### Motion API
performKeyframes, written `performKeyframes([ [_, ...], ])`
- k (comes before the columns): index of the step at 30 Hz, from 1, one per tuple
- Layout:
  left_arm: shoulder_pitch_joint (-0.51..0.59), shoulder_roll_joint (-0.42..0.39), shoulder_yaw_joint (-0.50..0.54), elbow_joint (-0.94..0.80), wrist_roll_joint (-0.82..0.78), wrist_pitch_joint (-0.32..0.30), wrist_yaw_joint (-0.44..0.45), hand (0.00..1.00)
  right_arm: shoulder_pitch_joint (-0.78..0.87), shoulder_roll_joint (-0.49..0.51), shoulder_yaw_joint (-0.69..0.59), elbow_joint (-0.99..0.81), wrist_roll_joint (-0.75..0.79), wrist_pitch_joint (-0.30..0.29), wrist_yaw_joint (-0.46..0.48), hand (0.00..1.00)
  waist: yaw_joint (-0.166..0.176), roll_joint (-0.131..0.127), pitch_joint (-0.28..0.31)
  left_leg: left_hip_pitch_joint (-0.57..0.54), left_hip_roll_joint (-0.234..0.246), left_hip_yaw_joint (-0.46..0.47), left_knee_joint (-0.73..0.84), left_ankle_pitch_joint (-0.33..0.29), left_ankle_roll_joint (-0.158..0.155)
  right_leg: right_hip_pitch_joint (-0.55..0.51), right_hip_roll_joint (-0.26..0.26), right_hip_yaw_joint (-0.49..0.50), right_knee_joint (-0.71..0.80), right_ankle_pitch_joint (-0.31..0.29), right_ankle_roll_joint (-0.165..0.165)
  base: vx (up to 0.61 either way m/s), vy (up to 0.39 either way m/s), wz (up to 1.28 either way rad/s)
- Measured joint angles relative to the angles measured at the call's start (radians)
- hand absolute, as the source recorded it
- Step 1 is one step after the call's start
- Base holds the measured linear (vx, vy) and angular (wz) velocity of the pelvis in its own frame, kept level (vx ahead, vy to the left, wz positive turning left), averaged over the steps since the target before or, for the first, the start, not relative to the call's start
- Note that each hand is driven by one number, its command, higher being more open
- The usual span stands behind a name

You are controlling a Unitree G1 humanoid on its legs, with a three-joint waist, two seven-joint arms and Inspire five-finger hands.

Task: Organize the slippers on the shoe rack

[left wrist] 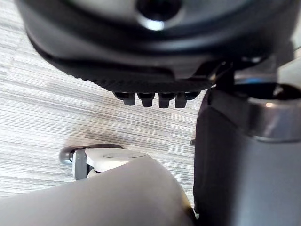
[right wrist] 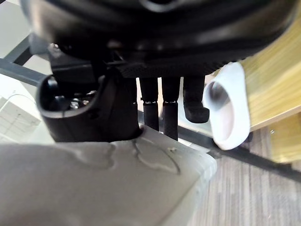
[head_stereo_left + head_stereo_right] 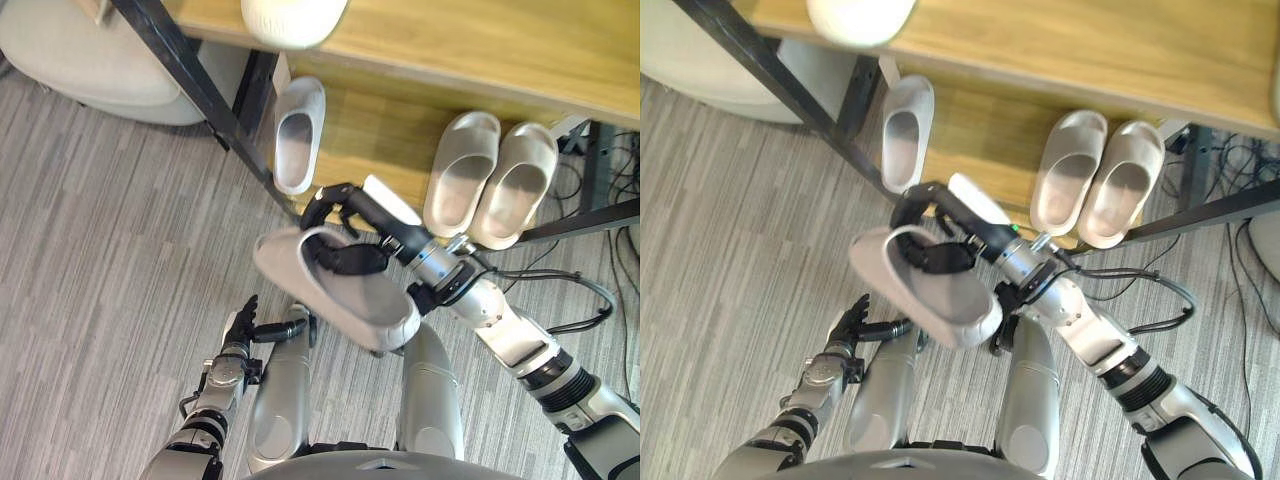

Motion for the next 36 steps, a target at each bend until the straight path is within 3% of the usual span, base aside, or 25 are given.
performKeyframes([
  [8,0.0,-0.026,0.104,-0.082,-0.024,-0.006,0.004,1.0,-0.012,0.126,-0.155,-0.019,-0.173,0.012,-0.205,0.0,0.009,-0.022,0.019,-0.134,0.013,-0.012,0.206,-0.077,-0.01,-0.133,-0.013,0.018,0.2,-0.079,-0.008,-0.06,0.022,-0.04],
  [18,0.0,-0.046,0.124,-0.116,-0.024,-0.003,0.011,1.0,-0.012,0.22,-0.237,-0.029,-0.353,0.079,-0.339,0.0,0.027,-0.034,0.023,-0.158,0.015,-0.044,0.249,-0.091,-0.029,-0.143,-0.022,-0.011,0.257,-0.121,-0.028,0.02,-0.05,0.06],
  [28,0.001,-0.052,0.119,-0.143,-0.021,0.0,0.052,1.0,-0.189,0.272,-0.23,0.298,-0.372,0.19,-0.425,0.0,0.044,-0.038,0.022,-0.177,0.022,-0.05,0.25,-0.089,-0.036,-0.158,-0.023,-0.024,0.262,-0.125,-0.03,0.04,-0.048,0.01],
  [36,-0.002,-0.062,0.098,-0.184,-0.022,-0.003,0.077,1.0,-0.335,0.28,-0.228,0.476,-0.371,0.22,-0.463,0.0,0.077,-0.043,0.019,-0.233,0.012,-0.075,0.251,-0.079,-0.05,-0.193,-0.036,-0.054,0.267,-0.129,-0.036,0.05,-0.034,0.08],
])
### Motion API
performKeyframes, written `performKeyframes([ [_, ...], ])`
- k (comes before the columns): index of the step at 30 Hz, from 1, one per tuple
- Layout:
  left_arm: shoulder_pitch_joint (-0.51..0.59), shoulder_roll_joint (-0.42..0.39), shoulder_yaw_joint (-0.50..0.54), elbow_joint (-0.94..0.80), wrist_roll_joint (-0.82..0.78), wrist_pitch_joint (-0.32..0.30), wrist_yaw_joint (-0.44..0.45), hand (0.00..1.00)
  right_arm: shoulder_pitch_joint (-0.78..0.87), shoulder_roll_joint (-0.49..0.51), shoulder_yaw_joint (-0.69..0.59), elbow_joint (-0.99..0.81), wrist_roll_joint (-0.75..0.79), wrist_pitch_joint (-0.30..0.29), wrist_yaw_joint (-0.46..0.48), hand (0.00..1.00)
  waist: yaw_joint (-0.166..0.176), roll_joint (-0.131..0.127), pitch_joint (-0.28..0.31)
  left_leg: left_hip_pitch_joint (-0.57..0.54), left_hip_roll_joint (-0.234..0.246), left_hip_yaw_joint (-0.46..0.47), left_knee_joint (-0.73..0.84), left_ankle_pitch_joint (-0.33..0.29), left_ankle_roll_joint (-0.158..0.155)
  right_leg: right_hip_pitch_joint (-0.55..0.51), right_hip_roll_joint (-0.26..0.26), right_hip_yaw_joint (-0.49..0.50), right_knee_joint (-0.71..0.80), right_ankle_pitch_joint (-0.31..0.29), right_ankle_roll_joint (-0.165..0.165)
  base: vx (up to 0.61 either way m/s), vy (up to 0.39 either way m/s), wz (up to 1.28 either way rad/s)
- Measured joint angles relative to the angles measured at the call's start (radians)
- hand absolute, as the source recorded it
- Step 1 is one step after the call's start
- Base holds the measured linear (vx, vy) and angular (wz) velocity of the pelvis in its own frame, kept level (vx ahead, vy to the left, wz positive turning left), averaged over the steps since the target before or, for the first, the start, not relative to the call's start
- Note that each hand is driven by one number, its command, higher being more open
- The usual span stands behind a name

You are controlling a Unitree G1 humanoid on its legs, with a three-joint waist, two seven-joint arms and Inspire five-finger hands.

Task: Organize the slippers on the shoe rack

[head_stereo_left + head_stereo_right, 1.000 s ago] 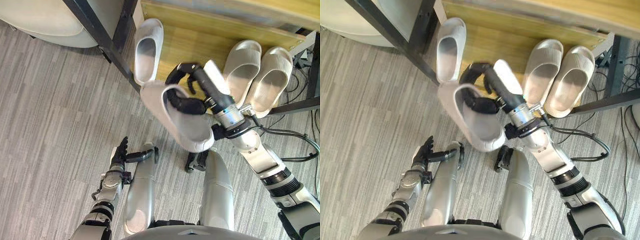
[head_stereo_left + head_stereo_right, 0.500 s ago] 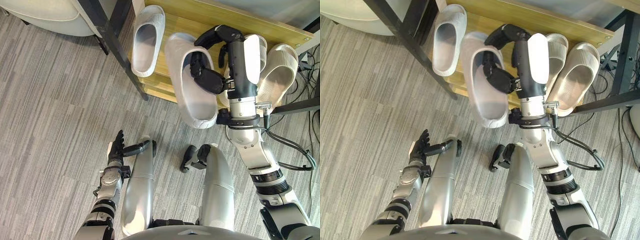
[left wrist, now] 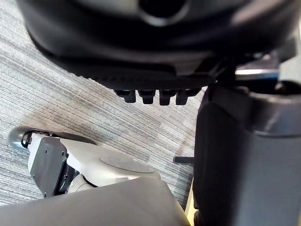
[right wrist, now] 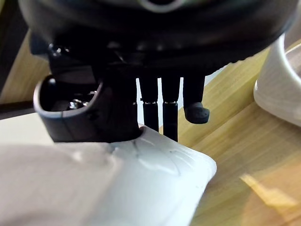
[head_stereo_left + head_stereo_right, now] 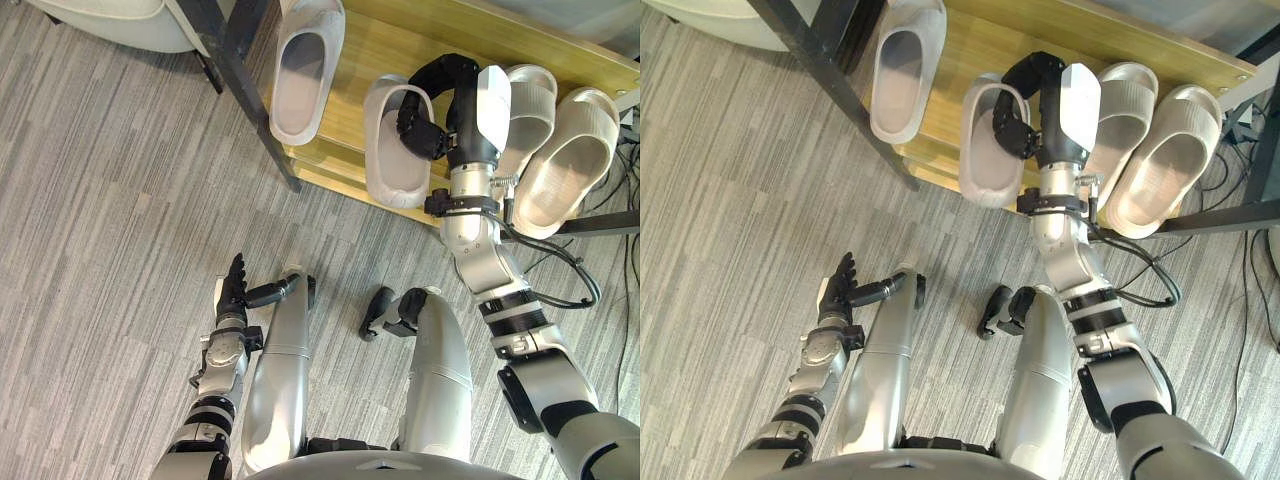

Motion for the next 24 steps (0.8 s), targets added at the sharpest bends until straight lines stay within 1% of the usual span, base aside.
performKeyframes([
  [2,-0.005,-0.002,-0.006,-0.001,-0.001,-0.001,0.0,1.0,-0.047,0.0,0.0,0.036,0.004,0.001,-0.012,0.0,0.003,-0.004,-0.002,-0.013,-0.016,-0.009,-0.004,0.008,-0.004,-0.008,-0.015,-0.009,0.007,-0.007,-0.004,0.05,-0.033,0.23],
  [4,-0.011,-0.007,-0.011,-0.001,-0.001,-0.001,0.001,1.0,-0.081,0.0,0.0,0.073,0.009,0.001,-0.018,0.0,0.013,-0.005,-0.002,-0.017,-0.02,-0.014,-0.005,0.009,-0.006,-0.009,-0.02,-0.014,0.009,-0.011,-0.006,0.05,-0.032,0.17],
  [6,-0.017,-0.011,-0.015,-0.001,-0.001,-0.001,0.006,1.0,-0.117,0.002,0.0,0.104,0.01,0.003,-0.034,0.0,0.016,-0.006,-0.004,-0.03,-0.034,-0.03,-0.012,0.018,-0.012,-0.01,-0.032,-0.031,0.009,-0.018,-0.006,0.05,-0.026,0.24],
  [7,-0.018,-0.012,-0.015,-0.001,-0.001,-0.001,0.006,1.0,-0.127,0.002,0.0,0.113,0.01,0.004,-0.037,1.0,0.018,-0.007,-0.004,-0.032,-0.035,-0.032,-0.013,0.02,-0.012,-0.01,-0.035,-0.034,0.009,-0.019,-0.007,0.05,-0.029,0.2],
  [12,-0.023,-0.021,-0.019,-0.001,-0.001,-0.001,0.027,1.0,-0.196,0.011,-0.001,0.195,0.017,0.008,-0.072,1.0,0.025,-0.008,-0.005,-0.037,-0.047,-0.035,-0.023,0.032,-0.014,-0.01,-0.05,-0.044,0.01,-0.021,-0.007,0.04,-0.009,0.11],
  [14,-0.023,-0.021,-0.019,-0.001,-0.001,-0.001,0.031,1.0,-0.203,0.011,-0.002,0.204,0.032,0.008,-0.076,1.0,0.027,-0.009,-0.006,-0.038,-0.049,-0.035,-0.023,0.033,-0.014,-0.01,-0.051,-0.045,0.01,-0.021,-0.007,0.0,0.0,0.0],
  [20,-0.023,-0.036,-0.019,0.008,-0.003,-0.001,0.072,1.0,-0.207,0.015,-0.002,0.249,0.07,0.02,-0.076,1.0,0.05,-0.013,-0.011,-0.042,-0.052,-0.04,-0.023,0.036,-0.016,-0.01,-0.056,-0.051,0.016,-0.026,-0.016,0.02,0.002,0.04],
  [24,-0.023,-0.037,-0.018,0.014,-0.003,0.001,0.074,1.0,-0.207,0.027,-0.002,0.248,0.087,0.02,-0.076,1.0,0.049,-0.014,-0.019,-0.041,-0.051,-0.039,-0.021,0.037,-0.017,-0.01,-0.056,-0.051,0.02,-0.027,-0.021,0.0,0.0,0.0],
])
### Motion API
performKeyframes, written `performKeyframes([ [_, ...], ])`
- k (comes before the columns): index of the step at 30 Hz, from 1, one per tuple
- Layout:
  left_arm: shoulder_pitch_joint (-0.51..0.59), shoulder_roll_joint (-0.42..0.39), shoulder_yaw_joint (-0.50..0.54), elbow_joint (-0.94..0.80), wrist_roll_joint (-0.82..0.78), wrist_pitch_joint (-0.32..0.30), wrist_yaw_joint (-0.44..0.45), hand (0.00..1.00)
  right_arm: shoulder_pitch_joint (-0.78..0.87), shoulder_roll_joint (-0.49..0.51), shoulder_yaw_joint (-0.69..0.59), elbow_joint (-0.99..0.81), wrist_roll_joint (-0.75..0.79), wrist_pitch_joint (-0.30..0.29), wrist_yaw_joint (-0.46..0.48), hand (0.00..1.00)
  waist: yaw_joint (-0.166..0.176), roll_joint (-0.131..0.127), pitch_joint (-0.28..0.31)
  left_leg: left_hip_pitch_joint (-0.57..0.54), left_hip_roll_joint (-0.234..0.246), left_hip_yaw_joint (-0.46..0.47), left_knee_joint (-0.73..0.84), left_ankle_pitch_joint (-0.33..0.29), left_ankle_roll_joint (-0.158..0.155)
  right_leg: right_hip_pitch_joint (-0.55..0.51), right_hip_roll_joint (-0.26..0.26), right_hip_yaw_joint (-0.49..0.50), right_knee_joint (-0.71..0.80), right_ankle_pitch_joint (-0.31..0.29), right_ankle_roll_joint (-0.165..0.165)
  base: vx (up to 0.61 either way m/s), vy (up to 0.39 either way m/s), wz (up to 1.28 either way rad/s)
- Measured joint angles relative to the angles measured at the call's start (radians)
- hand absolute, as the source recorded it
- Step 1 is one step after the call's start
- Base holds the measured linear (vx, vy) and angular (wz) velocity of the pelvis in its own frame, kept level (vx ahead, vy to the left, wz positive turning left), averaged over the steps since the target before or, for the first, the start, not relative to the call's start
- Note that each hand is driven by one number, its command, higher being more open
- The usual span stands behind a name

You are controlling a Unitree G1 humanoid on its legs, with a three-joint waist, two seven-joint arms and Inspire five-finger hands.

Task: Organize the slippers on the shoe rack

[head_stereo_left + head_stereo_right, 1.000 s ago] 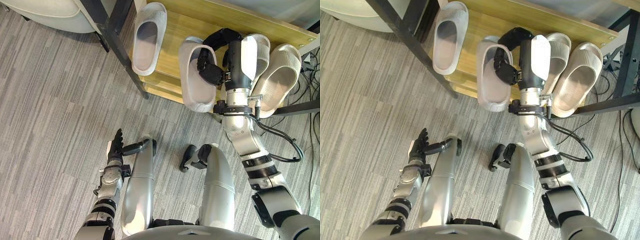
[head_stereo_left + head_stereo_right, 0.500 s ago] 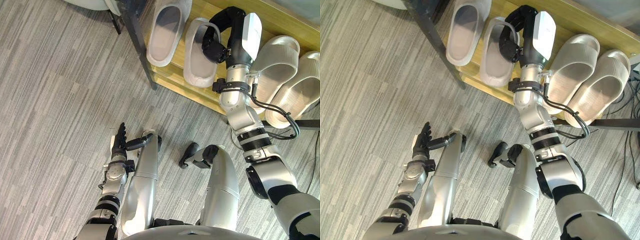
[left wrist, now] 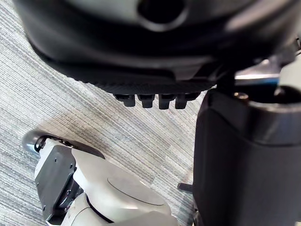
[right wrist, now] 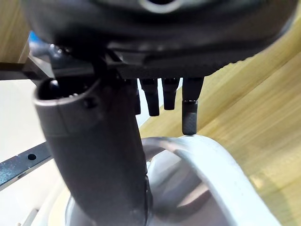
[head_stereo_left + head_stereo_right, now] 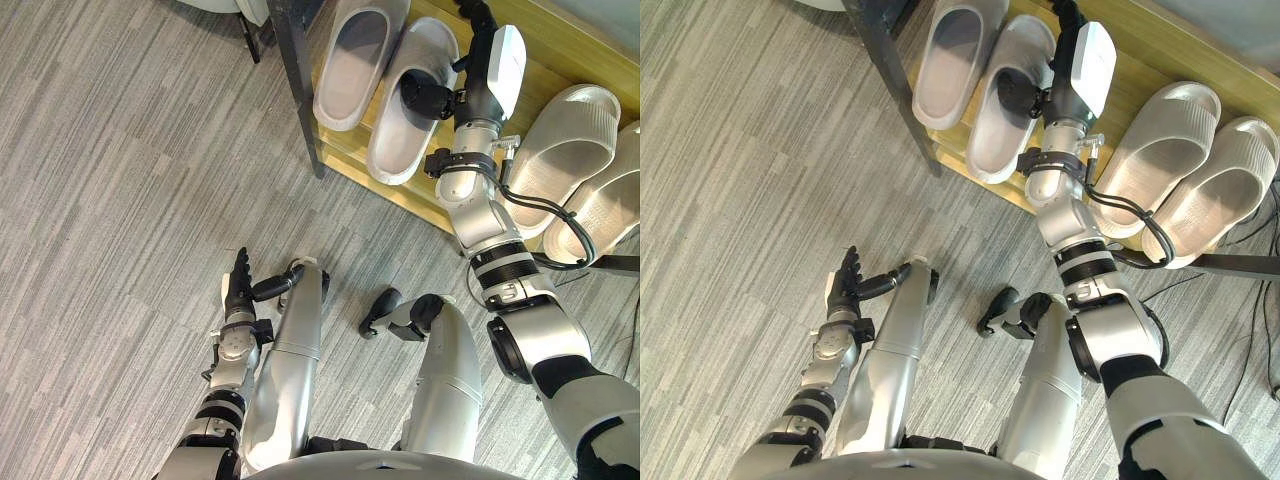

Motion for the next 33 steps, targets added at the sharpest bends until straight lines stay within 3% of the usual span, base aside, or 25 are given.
performKeyframes([
  [11,0.0,0.001,0.008,0.004,0.0,0.018,0.006,1.0,0.123,0.011,-0.003,-0.182,-0.001,0.0,0.001,1.0,-0.006,0.0,-0.006,0.01,0.009,0.008,0.0,0.0,0.0,0.004,0.006,0.009,0.002,-0.001,0.001,0.0,0.0,0.0],
  [23,0.006,0.008,0.024,0.007,0.0,0.048,0.004,1.0,0.348,0.107,-0.048,-0.42,-0.021,0.0,0.001,1.0,-0.017,-0.003,-0.012,0.041,0.034,0.026,-0.016,0.0,0.0,0.02,0.025,0.019,-0.009,-0.001,0.002,0.02,-0.01,-0.04],
  [28,0.006,0.006,0.053,0.017,0.0,0.06,0.001,1.0,0.481,0.221,-0.06,-0.538,-0.005,-0.011,0.001,1.0,-0.032,-0.004,-0.012,0.053,0.042,0.034,-0.026,0.0,0.0,0.03,0.033,0.022,-0.022,0.0,0.004,0.04,-0.003,-0.04],
  [30,0.007,0.009,0.063,0.024,0.0,0.067,0.003,1.0,0.587,0.321,-0.056,-0.569,0.103,-0.064,0.002,1.0,-0.036,-0.006,-0.014,0.071,0.057,0.04,-0.04,-0.001,-0.001,0.044,0.046,0.024,-0.04,0.005,0.011,0.05,-0.005,-0.12],
  [33,0.008,0.01,0.065,0.025,0.001,0.07,0.005,1.0,0.662,0.371,-0.05,-0.567,0.228,-0.089,0.038,1.0,-0.039,-0.006,-0.013,0.081,0.058,0.043,-0.049,-0.001,-0.001,0.052,0.047,0.025,-0.048,0.006,0.014,0.04,0.003,-0.04],
])
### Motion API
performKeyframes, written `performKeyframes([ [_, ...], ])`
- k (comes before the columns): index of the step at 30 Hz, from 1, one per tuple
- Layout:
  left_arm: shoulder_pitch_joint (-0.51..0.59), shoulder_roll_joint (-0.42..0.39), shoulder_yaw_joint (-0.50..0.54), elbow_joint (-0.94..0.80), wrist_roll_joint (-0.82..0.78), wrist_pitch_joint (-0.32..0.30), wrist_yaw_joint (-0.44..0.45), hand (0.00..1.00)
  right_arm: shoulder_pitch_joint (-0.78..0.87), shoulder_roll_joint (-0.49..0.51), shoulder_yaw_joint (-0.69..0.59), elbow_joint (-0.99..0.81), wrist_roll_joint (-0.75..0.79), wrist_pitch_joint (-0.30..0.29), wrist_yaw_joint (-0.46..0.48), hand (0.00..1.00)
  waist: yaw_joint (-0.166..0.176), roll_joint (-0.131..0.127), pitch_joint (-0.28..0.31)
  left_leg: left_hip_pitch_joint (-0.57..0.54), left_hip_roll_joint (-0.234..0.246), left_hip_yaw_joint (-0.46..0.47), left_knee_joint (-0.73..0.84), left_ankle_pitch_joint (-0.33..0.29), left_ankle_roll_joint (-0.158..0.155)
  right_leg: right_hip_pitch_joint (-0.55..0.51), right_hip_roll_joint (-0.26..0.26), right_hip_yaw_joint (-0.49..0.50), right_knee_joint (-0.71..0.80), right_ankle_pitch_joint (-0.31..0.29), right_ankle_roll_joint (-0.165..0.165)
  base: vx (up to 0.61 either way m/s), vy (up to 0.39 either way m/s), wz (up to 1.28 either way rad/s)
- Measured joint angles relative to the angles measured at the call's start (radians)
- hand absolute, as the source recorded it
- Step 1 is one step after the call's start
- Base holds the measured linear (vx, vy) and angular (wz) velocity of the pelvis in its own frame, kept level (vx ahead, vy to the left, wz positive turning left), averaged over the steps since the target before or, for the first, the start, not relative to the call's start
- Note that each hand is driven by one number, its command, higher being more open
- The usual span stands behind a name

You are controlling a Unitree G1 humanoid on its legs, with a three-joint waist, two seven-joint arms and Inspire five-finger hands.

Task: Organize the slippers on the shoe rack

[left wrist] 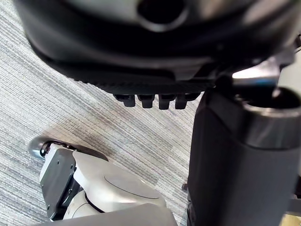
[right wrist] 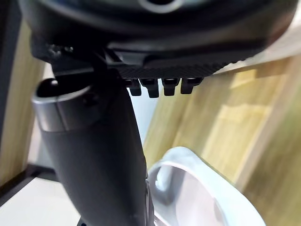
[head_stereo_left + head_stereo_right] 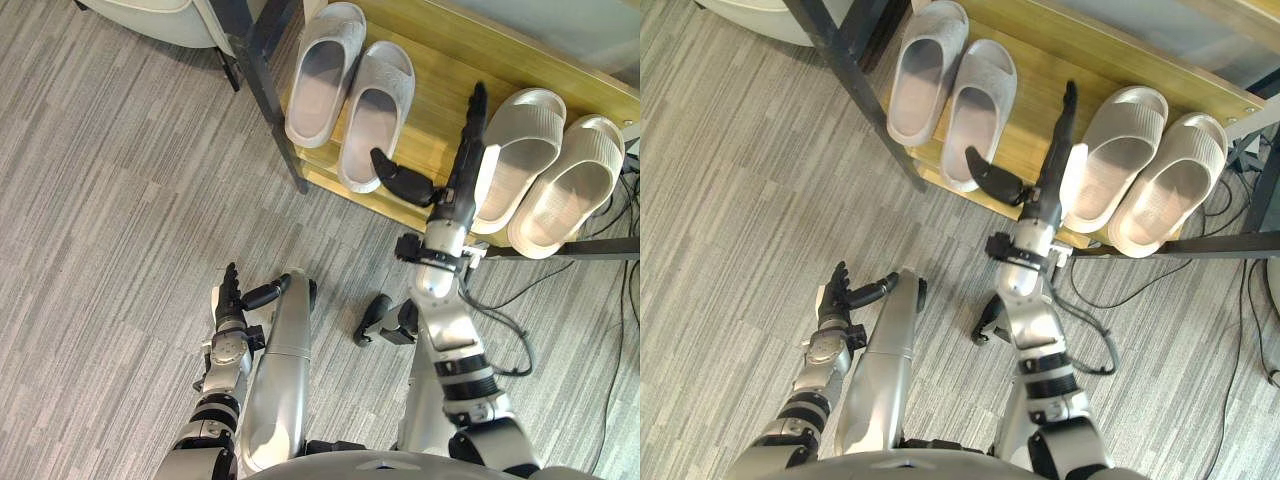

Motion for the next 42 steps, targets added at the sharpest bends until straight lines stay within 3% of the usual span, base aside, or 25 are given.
performKeyframes([
  [3,0.0,0.0,0.007,0.0,0.0,0.009,-0.001,1.0,0.036,0.015,0.006,0.014,0.112,-0.022,0.057,1.0,-0.003,0.0,0.0,0.003,0.0,0.001,-0.004,0.0,0.0,0.003,0.0,0.0,-0.006,0.001,0.002,0.04,0.007,0.0],
  [7,0.0,0.0,0.034,0.012,0.0,0.014,-0.008,1.0,0.04,0.017,0.022,0.049,0.282,-0.097,0.145,1.0,-0.014,-0.009,0.004,0.024,0.002,0.005,-0.016,0.0,0.0,0.024,0.002,0.001,-0.017,0.003,0.003,0.05,0.007,-0.01],
  [13,0.0,0.002,0.039,0.019,0.0,0.017,-0.01,1.0,0.03,0.016,0.027,0.095,0.407,-0.153,0.23,1.0,-0.016,-0.013,0.003,0.042,0.004,0.008,-0.031,0.0,0.0,0.041,0.006,0.0,-0.034,0.005,0.007,0.04,0.002,-0.01],
  [28,0.001,-0.001,0.046,0.022,0.0,0.017,-0.019,1.0,-0.126,-0.013,0.107,0.207,0.636,-0.156,0.277,1.0,-0.009,-0.017,0.006,0.057,-0.002,0.002,-0.041,0.001,0.0,0.066,-0.003,-0.014,-0.045,0.005,0.007,0.04,0.003,0.02],
  [42,0.004,-0.012,0.044,0.023,0.0,0.016,-0.022,1.0,-0.258,-0.063,0.065,0.308,0.676,-0.145,0.24,1.0,0.006,0.001,0.013,0.065,-0.003,-0.004,-0.042,0.009,-0.003,0.073,-0.008,-0.02,-0.031,0.0,-0.002,0.01,-0.004,0.0],
])
